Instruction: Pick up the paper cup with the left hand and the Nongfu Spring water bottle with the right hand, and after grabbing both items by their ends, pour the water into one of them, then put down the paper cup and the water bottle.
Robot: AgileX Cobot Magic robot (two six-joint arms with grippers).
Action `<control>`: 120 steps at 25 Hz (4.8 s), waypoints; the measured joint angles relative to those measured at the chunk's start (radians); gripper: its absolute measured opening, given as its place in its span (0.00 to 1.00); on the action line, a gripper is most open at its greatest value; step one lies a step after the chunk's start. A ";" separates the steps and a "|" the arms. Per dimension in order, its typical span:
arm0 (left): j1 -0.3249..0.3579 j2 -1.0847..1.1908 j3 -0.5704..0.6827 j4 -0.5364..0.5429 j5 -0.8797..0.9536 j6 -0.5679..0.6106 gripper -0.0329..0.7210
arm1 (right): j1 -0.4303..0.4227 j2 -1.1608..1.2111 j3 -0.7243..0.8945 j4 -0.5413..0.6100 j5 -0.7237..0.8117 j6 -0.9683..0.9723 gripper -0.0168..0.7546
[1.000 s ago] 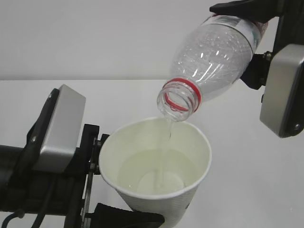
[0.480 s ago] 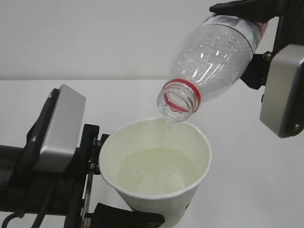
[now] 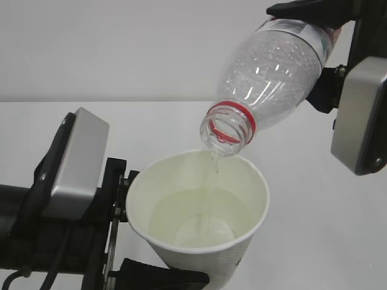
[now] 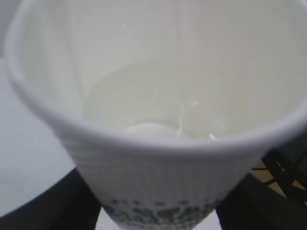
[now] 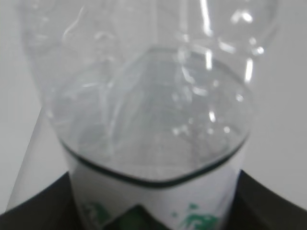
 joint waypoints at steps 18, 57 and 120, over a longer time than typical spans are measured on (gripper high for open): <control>0.000 0.000 0.000 0.000 0.000 0.000 0.70 | 0.000 -0.001 0.000 0.000 -0.001 -0.001 0.63; 0.000 0.000 0.000 0.000 0.002 0.000 0.69 | 0.000 -0.001 0.000 0.000 -0.009 -0.007 0.63; 0.000 0.000 0.000 0.002 0.005 0.000 0.69 | 0.000 -0.001 -0.002 0.005 -0.023 0.582 0.63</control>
